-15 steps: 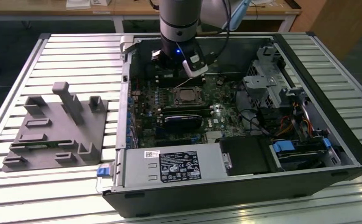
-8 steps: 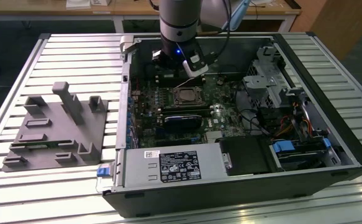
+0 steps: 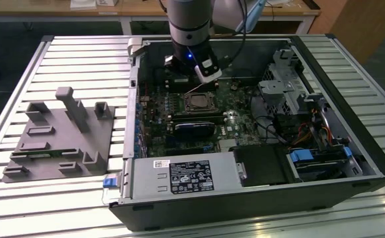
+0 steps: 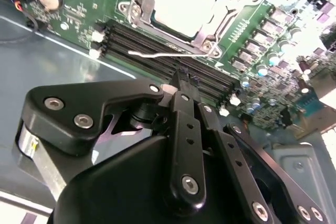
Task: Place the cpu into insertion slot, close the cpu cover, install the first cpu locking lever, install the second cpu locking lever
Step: 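Install the first cpu locking lever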
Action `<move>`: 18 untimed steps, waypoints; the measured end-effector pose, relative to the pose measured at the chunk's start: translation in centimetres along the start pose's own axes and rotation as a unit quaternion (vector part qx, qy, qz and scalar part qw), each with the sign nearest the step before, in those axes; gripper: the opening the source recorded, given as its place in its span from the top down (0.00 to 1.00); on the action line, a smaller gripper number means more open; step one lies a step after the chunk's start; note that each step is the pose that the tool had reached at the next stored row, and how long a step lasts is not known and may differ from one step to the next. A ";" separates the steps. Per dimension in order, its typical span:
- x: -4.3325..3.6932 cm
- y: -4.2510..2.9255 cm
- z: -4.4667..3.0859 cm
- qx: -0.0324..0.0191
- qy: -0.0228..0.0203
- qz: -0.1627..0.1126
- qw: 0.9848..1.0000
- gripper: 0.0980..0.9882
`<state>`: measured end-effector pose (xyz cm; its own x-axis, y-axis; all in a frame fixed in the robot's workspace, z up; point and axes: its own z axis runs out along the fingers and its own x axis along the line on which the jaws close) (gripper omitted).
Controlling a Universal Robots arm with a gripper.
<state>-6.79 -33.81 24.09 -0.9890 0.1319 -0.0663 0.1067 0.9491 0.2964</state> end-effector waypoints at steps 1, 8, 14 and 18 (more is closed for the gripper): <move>-0.01 0.00 0.05 0.001 -0.002 0.004 1.000 0.99; -0.46 0.15 0.45 0.004 -0.008 0.023 1.000 0.99; -0.63 0.66 1.00 0.015 -0.011 0.025 1.000 0.99; -0.74 0.85 1.59 0.017 -0.011 0.026 0.999 0.99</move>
<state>-5.81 -32.65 22.87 -0.9796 0.1869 -0.0734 0.1612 0.9501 0.2671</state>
